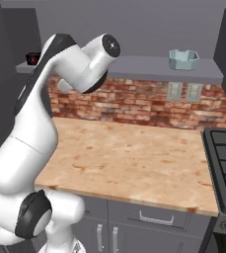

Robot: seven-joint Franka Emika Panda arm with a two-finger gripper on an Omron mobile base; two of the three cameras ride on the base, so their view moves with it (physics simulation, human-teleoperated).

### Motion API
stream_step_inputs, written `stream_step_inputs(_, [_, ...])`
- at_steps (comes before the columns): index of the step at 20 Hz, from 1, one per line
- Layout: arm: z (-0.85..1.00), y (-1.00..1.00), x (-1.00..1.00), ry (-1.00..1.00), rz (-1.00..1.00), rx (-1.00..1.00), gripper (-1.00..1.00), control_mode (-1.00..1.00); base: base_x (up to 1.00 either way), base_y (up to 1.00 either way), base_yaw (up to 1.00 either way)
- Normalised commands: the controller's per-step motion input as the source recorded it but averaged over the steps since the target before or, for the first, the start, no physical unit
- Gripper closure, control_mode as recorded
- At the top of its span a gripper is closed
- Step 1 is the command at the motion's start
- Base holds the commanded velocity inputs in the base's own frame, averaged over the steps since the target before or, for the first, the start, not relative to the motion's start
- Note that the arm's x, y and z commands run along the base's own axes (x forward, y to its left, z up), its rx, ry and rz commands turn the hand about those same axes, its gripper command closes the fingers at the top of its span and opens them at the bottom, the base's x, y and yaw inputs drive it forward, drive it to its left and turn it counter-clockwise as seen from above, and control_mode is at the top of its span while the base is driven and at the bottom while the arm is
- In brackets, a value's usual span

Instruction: Retrieve the tupperware and aluminum foil from the cabinet and place them on the dining counter near the plate with broccoli and shrimp to prepare for storing leftovers.

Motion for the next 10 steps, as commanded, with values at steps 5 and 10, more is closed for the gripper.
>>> stream_step_inputs(5, [0.00, -0.21, 0.51, 0.19, -0.01, 0.23, -1.00, -1.00, 0.00, 0.00, 0.00])
stream_step_inputs(10, [0.00, -0.06, 0.65, 0.16, 0.00, 0.15, -1.00, -1.00, 0.00, 0.00, 0.00])
